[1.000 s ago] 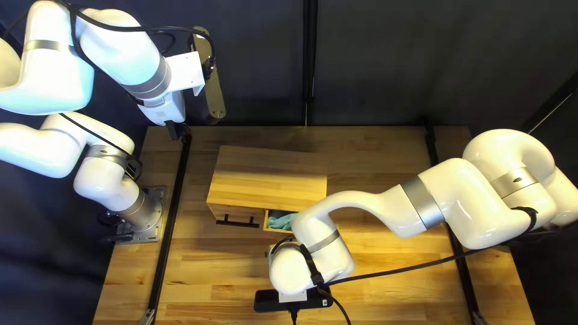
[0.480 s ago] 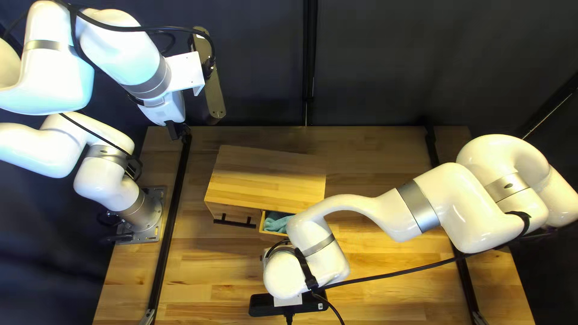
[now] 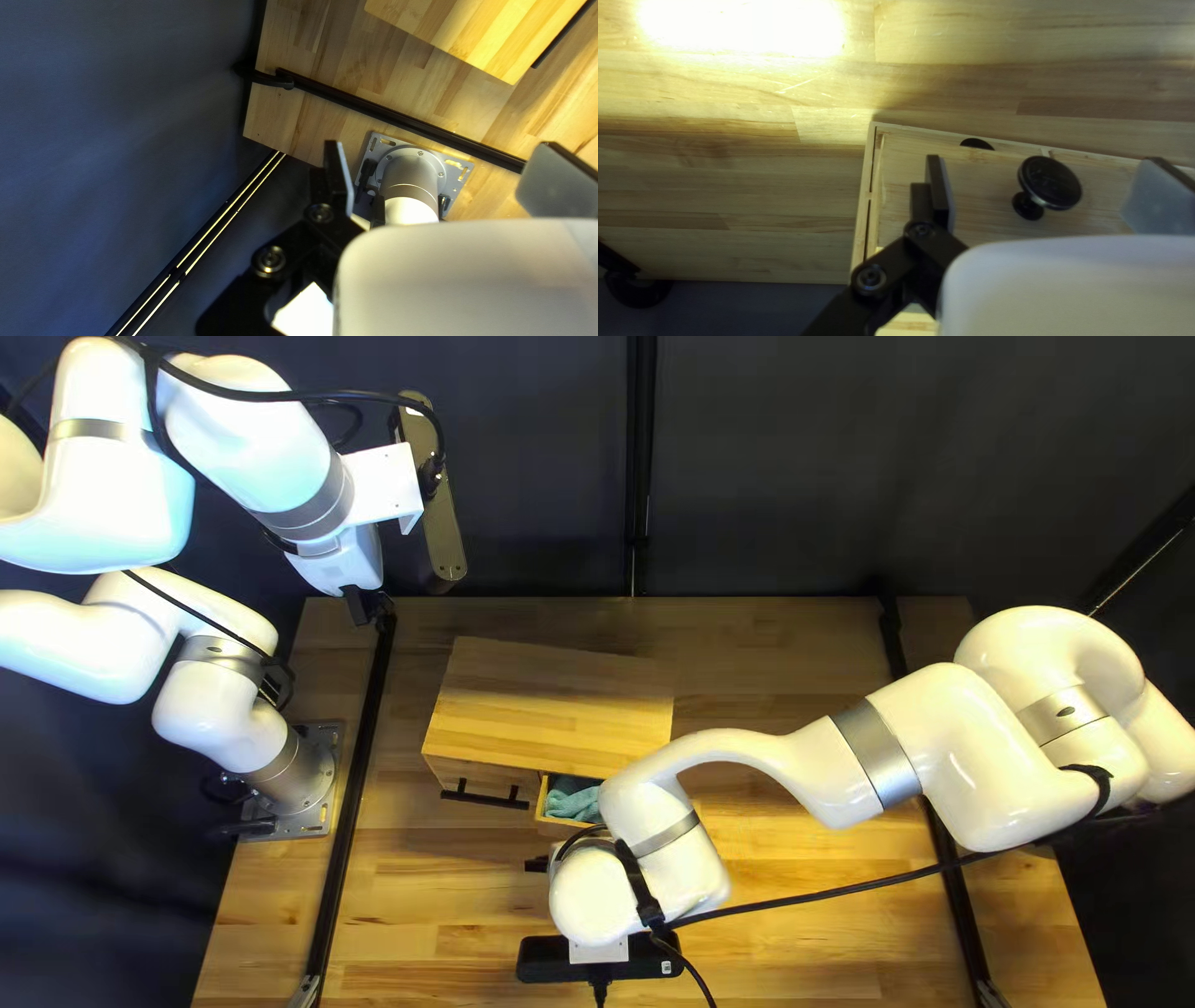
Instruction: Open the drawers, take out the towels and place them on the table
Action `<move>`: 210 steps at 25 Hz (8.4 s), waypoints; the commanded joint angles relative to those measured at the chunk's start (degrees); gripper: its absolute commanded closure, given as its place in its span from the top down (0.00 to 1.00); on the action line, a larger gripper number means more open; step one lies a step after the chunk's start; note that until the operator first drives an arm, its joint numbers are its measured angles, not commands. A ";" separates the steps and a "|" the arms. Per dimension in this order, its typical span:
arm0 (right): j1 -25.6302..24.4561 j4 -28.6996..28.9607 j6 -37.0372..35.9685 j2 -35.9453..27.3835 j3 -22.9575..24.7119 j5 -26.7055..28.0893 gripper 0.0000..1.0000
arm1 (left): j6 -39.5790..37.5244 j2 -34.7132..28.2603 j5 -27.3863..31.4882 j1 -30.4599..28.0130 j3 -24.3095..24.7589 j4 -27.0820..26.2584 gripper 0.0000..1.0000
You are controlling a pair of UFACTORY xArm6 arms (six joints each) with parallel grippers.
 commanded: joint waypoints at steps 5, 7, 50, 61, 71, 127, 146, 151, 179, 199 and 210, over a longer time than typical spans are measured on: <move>-0.52 2.05 2.48 2.81 -4.51 2.71 1.00 | 0.00 0.00 0.00 0.00 0.00 0.00 1.00; -0.71 2.18 3.06 3.03 -4.71 3.00 1.00 | 0.00 0.00 0.00 0.00 0.00 0.00 1.00; 1.81 2.78 7.09 6.10 -10.78 5.59 1.00 | 0.00 0.00 0.00 0.00 0.00 0.00 1.00; 2.43 3.66 9.16 5.50 -17.24 13.41 1.00 | 0.00 0.00 0.00 0.00 0.00 0.00 1.00; 1.01 3.26 13.58 1.61 -13.73 14.81 1.00 | 0.00 0.00 0.00 0.00 0.00 0.00 1.00; -2.19 0.44 37.72 -13.26 12.44 -3.33 1.00 | 0.00 0.00 0.00 0.00 0.00 0.00 1.00; -5.06 4.09 33.22 -13.80 14.93 -8.21 1.00 | 0.00 0.00 0.00 0.00 0.00 0.00 1.00; -5.51 4.91 32.13 -13.42 15.16 -8.98 1.00 | 0.00 0.00 0.00 0.00 0.00 0.00 1.00; -7.11 7.25 28.06 -11.88 13.89 -9.53 0.00 | 0.00 0.00 0.00 0.00 0.00 0.00 1.00; -7.33 8.69 25.16 -11.94 10.62 -6.58 0.00 | 0.00 0.00 0.00 0.00 0.00 0.00 1.00; -5.97 7.98 26.36 -15.15 9.25 -1.60 0.00 | 0.00 0.00 0.00 0.00 0.00 0.00 1.00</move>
